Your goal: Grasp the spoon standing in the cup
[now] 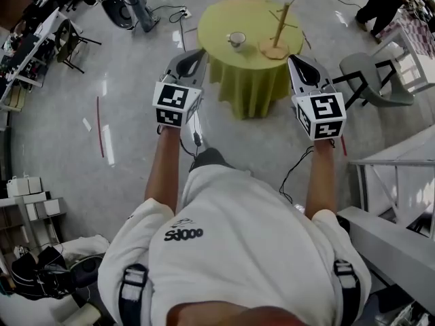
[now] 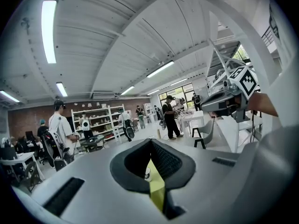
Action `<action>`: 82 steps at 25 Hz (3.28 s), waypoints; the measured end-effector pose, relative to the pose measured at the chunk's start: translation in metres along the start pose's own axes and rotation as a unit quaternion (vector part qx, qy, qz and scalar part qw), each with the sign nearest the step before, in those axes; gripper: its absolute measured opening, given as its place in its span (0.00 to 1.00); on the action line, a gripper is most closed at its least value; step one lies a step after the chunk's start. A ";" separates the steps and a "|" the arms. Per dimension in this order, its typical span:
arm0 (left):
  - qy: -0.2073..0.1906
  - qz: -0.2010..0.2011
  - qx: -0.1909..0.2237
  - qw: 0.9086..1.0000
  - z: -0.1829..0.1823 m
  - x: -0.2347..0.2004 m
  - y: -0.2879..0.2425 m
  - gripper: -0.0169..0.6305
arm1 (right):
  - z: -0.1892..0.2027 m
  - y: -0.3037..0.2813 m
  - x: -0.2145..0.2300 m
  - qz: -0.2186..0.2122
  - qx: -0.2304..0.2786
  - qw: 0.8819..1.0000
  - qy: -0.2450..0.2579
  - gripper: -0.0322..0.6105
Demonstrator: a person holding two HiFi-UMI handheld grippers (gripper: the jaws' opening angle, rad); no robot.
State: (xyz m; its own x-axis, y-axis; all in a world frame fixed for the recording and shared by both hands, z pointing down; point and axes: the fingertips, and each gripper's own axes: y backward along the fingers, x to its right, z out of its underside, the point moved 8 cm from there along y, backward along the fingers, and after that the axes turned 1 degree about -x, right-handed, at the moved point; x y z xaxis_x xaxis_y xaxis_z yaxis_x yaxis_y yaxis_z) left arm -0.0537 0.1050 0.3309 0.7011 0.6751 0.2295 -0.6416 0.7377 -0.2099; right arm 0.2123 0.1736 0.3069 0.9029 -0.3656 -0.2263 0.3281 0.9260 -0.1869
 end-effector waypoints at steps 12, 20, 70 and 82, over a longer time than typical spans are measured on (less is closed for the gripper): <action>0.002 0.016 -0.005 1.000 0.016 -0.060 -0.084 0.07 | 0.012 -0.093 0.026 -0.024 -0.023 0.999 -0.003 0.08; -0.002 0.047 -0.013 0.999 0.029 -0.145 -0.162 0.07 | 0.000 -0.204 0.046 0.005 -0.039 0.999 -0.002 0.08; 0.148 0.065 -0.231 0.960 0.222 -0.188 -0.285 0.07 | 0.244 -0.442 -0.015 -0.236 -0.298 0.924 0.039 0.41; 0.152 0.063 -0.228 0.960 0.228 -0.191 -0.272 0.07 | 0.250 -0.454 -0.019 -0.201 -0.315 0.924 0.081 0.18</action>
State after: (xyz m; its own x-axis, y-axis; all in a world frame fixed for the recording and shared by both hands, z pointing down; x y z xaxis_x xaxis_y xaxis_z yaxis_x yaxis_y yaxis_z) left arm -0.0842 -0.2249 0.5606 0.7299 0.6766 -0.0975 -0.5728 0.5275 -0.6274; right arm 0.1158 -0.2164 0.6346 0.6732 -0.7244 -0.1481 0.3547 0.4921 -0.7950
